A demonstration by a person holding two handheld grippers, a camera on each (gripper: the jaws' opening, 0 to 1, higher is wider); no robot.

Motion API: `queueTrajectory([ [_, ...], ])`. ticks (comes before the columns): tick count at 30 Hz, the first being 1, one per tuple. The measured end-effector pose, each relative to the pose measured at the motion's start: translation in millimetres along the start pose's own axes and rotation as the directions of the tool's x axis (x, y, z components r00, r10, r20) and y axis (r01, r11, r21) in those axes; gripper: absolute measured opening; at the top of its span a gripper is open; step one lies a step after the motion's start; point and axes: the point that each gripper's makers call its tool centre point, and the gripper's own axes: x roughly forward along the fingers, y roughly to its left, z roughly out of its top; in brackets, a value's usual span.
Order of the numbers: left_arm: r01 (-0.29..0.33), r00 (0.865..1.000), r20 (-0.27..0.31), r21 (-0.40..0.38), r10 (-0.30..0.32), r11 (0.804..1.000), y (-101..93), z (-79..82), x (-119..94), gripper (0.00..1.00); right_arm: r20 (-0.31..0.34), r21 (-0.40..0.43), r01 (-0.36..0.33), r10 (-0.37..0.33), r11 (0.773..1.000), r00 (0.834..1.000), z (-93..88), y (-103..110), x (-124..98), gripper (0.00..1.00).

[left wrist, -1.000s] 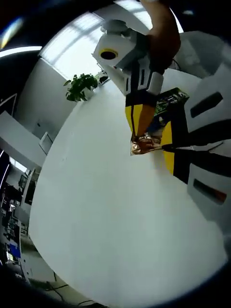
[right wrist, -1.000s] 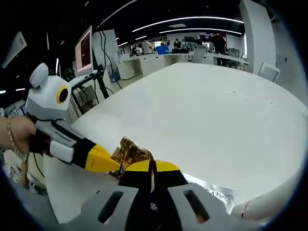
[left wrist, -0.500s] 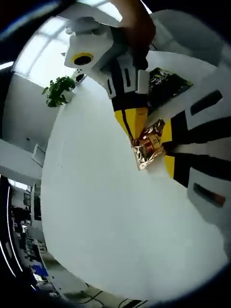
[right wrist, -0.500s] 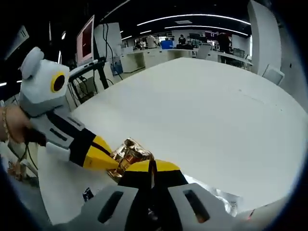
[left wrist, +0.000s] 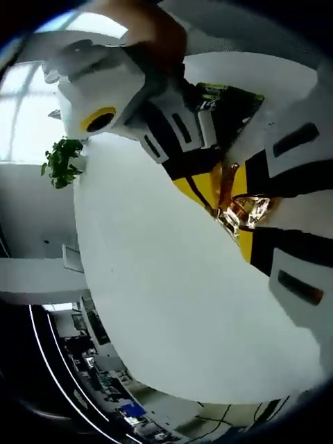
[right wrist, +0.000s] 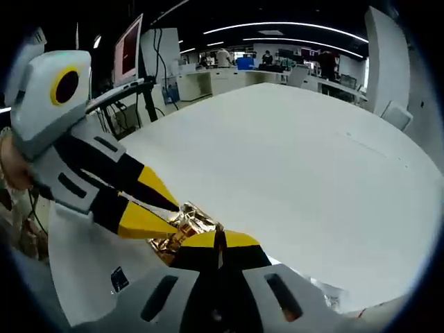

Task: Arrange the skincare products in the storage area until every visible bottle or jar stands upright without overlapping.

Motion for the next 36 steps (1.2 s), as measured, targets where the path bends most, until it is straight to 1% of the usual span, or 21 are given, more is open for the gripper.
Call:
queueTrajectory([
  [1,0.005,1.000,-0.009,0.022,-0.005,1.000,-3.4,-0.3,1.7,0.16,0.000,-0.001,-0.001,0.001,1.000,1.000,0.1,0.0,0.0,0.02],
  [3,0.007,1.000,-0.012,0.023,-0.006,1.000,-4.2,-3.5,6.2,0.16,-0.001,-0.005,-0.002,0.002,1.000,1.000,0.0,0.0,-0.1,0.02],
  [5,0.000,0.999,-0.035,0.054,0.002,0.999,-5.0,-7.0,8.2,0.17,-0.002,-0.006,-0.002,0.002,1.000,1.000,-0.1,0.1,-0.1,0.02],
  [6,-0.004,0.999,-0.037,0.068,0.007,0.998,-5.2,-8.2,9.1,0.17,-0.002,-0.008,-0.002,0.002,1.000,1.000,0.0,0.1,0.1,0.02],
  [13,0.002,1.000,-0.027,0.057,0.000,0.998,-2.0,-9.7,9.9,0.17,-0.006,-0.041,0.000,-0.001,0.999,1.000,0.7,-0.9,-0.9,0.05],
  [15,0.002,1.000,-0.026,0.057,-0.001,0.998,-2.8,-9.0,9.8,0.17,-0.005,-0.072,0.023,-0.024,0.997,1.000,3.1,-4.5,-2.6,0.06],
  [16,0.002,1.000,-0.027,0.056,0.000,0.998,-2.4,-9.1,9.9,0.17,-0.002,-0.074,0.028,-0.029,0.997,1.000,4.3,-4.7,-4.9,0.07],
  [18,0.000,1.000,-0.028,0.054,0.001,0.999,-3.3,-8.7,9.8,0.17,0.012,-0.068,0.019,-0.018,0.998,1.000,9.0,-4.6,-6.1,0.07],
  [22,-0.001,1.000,-0.030,0.057,0.003,0.998,-3.3,-8.3,9.6,0.17,0.026,-0.088,0.027,-0.025,0.996,0.999,15.8,-5.4,-9.9,0.10],
  [31,-0.011,0.999,-0.040,0.056,0.013,0.998,-2.5,-8.0,9.7,0.17,0.040,-0.115,0.022,-0.017,0.993,0.999,21.8,-3.7,-21.9,0.12],
  [33,-0.013,0.999,-0.036,0.052,0.015,0.999,-2.2,-5.6,7.4,0.17,0.043,-0.115,0.022,-0.017,0.993,0.999,21.3,-4.5,-21.2,0.12],
  [36,-0.019,0.999,-0.032,0.052,0.020,0.998,-2.2,0.0,2.0,0.17,0.050,-0.112,0.021,-0.015,0.994,0.999,23.7,-3.9,-27.3,0.13],
])
